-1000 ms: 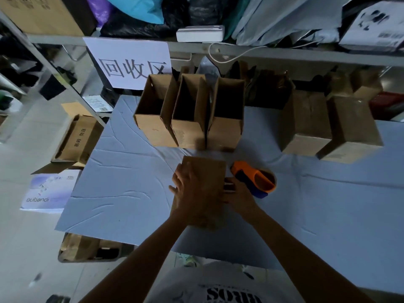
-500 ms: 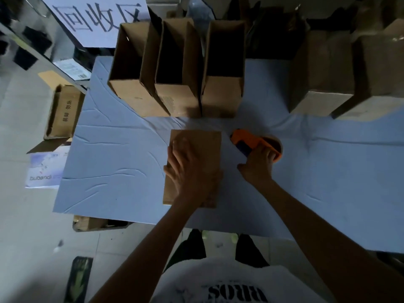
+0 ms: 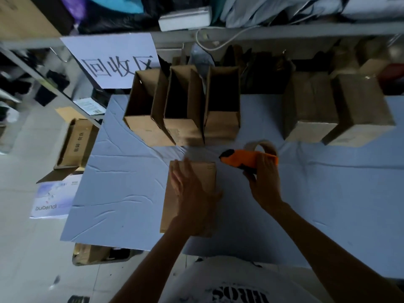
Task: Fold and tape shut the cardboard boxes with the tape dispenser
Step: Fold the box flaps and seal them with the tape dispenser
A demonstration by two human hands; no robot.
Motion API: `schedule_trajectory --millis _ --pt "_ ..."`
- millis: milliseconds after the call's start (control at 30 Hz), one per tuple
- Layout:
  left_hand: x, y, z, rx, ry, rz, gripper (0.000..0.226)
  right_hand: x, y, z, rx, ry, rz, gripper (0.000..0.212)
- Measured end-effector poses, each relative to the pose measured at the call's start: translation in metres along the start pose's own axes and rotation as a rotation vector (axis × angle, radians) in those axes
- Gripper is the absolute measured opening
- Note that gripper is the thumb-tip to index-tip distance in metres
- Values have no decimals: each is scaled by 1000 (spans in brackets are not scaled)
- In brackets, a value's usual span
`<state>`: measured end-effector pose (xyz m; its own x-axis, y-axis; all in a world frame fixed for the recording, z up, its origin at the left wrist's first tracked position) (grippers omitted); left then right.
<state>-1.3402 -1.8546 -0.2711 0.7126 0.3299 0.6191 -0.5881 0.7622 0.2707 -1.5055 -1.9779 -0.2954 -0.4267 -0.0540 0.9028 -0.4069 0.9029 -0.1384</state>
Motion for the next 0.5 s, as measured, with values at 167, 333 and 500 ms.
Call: schedule_trajectory --millis 167,333,500 --pt "12 -5 76 -576 -4 -100 94 46 -3 -34 277 -25 94 46" --pt "19 11 75 -704 -77 -30 54 59 -1 -42 417 5 87 62" --pt "26 11 69 -615 21 2 37 52 -1 -33 405 -45 -21 56"
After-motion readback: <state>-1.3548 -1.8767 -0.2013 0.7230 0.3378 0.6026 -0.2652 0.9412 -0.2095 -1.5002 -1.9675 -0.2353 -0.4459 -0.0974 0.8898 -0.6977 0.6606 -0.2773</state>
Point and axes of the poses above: each hand's wrist, its own y-axis away from the middle knuckle, its own x-axis out of the back of the hand, z = x × y, the point moved 7 cm from there along -y, towards the middle knuckle, and after that the axes turned 11 degrees about y, right-handed, at the moved point
